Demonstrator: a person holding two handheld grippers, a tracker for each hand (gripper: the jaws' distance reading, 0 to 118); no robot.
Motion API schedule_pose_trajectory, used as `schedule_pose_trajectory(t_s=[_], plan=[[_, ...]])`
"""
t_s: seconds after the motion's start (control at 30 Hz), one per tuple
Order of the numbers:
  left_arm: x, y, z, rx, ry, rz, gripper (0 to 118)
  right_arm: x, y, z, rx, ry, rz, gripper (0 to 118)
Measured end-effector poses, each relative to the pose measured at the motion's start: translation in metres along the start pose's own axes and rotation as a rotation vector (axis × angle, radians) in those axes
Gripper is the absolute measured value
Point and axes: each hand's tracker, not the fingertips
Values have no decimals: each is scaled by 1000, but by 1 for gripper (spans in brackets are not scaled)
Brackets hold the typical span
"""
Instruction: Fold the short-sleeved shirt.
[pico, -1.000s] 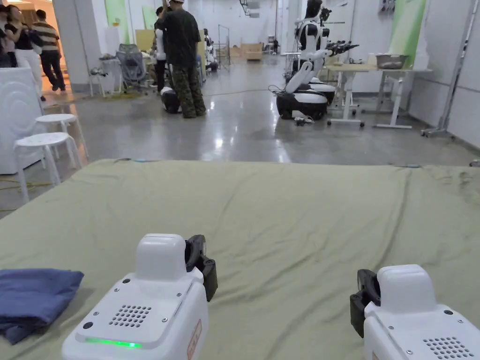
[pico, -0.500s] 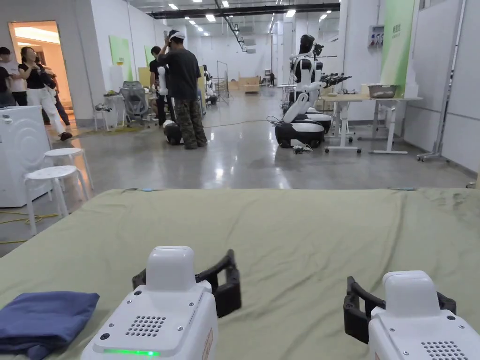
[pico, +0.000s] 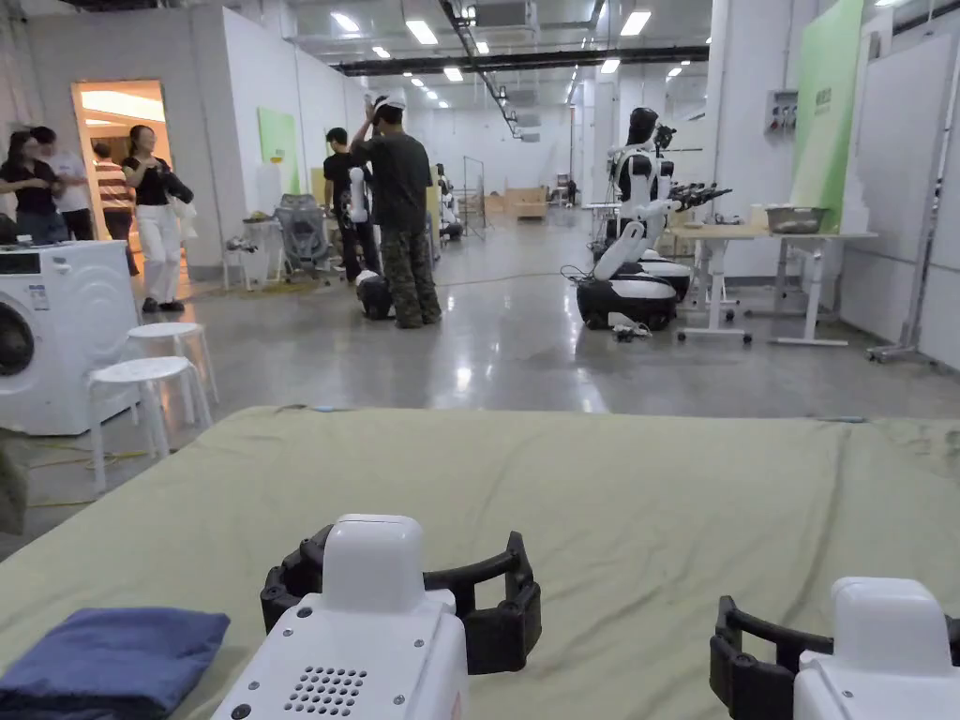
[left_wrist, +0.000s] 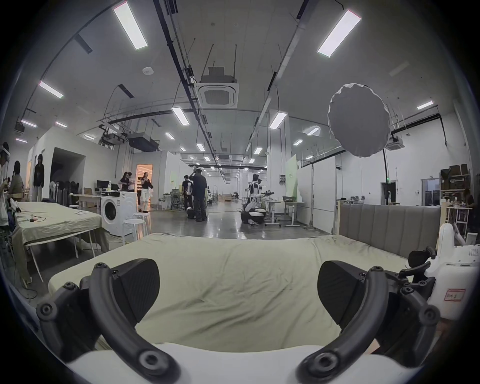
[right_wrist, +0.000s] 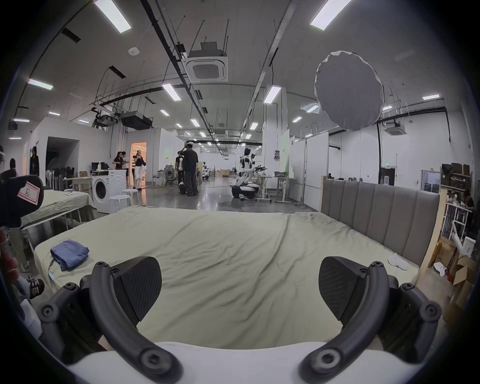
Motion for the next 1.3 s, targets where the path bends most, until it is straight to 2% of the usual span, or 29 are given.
schedule_pose_trajectory(t_s=[0.07,0.13,0.17,0.23,0.27,0.37,0.43,0.63,0.7,0.77,0.83,1.03,1.23,1.3], plan=[[-4,4,0,-4,-9,15,118,-1,3,-1,-3,0,-3,118],[-7,6,1,-6,-16,33,118,-5,5,-1,-17,-25,-49,118],[-8,7,0,-8,-18,40,118,-3,5,0,-12,9,-67,118],[-12,9,2,-8,-22,56,118,0,5,4,-7,125,-52,118],[-13,10,3,-4,-25,63,118,0,5,6,11,145,-48,118],[-16,13,4,1,-21,73,118,0,5,14,26,139,-59,118],[-17,15,4,-5,-22,77,118,1,6,11,-10,176,-74,118],[-19,16,5,-20,-39,99,118,6,13,16,-53,202,-109,118],[-18,16,5,-22,-40,100,118,4,18,18,-76,175,-67,118],[-19,18,6,-24,-45,103,118,4,15,22,6,108,-58,118],[-17,18,5,-22,-48,107,118,5,16,21,-4,105,-38,118],[-15,20,7,-28,-59,105,118,13,17,29,2,134,-99,118],[-13,20,8,-39,-65,102,118,14,19,35,-8,112,-98,118],[-13,20,9,-39,-65,102,118,16,20,37,-7,141,-123,118]])
